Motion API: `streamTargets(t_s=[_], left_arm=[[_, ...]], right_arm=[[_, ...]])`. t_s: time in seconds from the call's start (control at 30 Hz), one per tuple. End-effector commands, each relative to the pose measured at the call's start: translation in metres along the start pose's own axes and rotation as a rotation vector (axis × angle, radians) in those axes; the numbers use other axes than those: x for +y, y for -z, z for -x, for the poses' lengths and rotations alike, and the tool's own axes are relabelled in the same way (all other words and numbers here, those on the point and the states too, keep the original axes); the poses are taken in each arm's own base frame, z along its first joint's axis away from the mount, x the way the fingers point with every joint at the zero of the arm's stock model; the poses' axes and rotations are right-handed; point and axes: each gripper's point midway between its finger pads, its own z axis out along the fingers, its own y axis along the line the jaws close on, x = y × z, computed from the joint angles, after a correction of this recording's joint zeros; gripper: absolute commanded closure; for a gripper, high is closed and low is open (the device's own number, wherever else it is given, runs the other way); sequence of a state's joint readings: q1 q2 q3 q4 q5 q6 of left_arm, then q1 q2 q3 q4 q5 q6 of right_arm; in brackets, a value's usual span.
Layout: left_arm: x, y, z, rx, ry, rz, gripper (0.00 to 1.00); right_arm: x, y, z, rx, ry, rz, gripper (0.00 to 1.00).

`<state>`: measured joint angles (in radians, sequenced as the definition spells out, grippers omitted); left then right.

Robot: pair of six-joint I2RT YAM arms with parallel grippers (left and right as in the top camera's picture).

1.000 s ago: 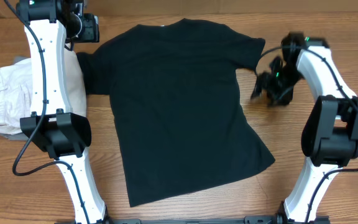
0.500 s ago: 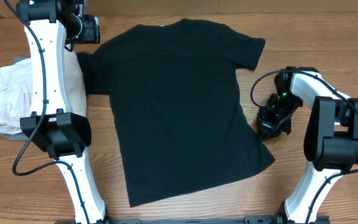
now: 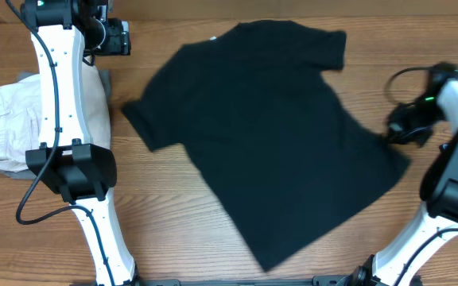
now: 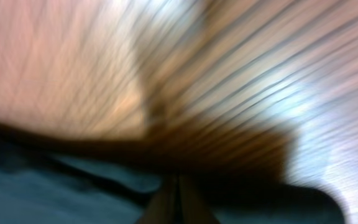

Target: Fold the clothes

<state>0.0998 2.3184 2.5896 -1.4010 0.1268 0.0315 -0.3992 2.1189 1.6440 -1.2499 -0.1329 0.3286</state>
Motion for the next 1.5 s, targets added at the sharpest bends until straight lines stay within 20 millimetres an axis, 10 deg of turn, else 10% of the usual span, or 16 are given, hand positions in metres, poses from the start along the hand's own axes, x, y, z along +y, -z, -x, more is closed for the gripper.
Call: streamTargets(t_s=[0.0,0.33,0.47,0.57,0.87,1.1,1.47], left_arm=[[-0.013,-0.005,-0.003,0.018,0.002,-0.073,0.25],[-0.050,-0.005,-0.022,0.089,-0.087,-0.176,0.24],[-0.073,-0.007,-0.039,0.154,-0.168,-0.185,0.30],[-0.077,-0.015,-0.054,0.218,-0.202,-0.120,0.30],[-0.086,-0.063,-0.107,0.411,-0.201,-0.101,0.31],[-0.079,-0.099,-0.143,0.507,-0.192,-0.096,0.80],[-0.054,-0.147,-0.213,0.644,-0.120,0.001,0.96]], right_arm=[[-0.022,0.031,0.028,-0.063,-0.145,0.026,0.50],[0.024,0.052,-0.012,0.074,0.076,0.219,0.46],[0.063,0.040,-0.039,0.105,0.214,0.197,0.52],[0.092,0.034,-0.056,0.104,0.307,0.188,0.75],[0.154,0.005,-0.134,0.164,0.610,0.134,0.83],[0.153,-0.032,-0.133,0.099,0.551,0.051,0.93],[0.136,-0.036,-0.110,0.057,0.507,0.060,0.95]])
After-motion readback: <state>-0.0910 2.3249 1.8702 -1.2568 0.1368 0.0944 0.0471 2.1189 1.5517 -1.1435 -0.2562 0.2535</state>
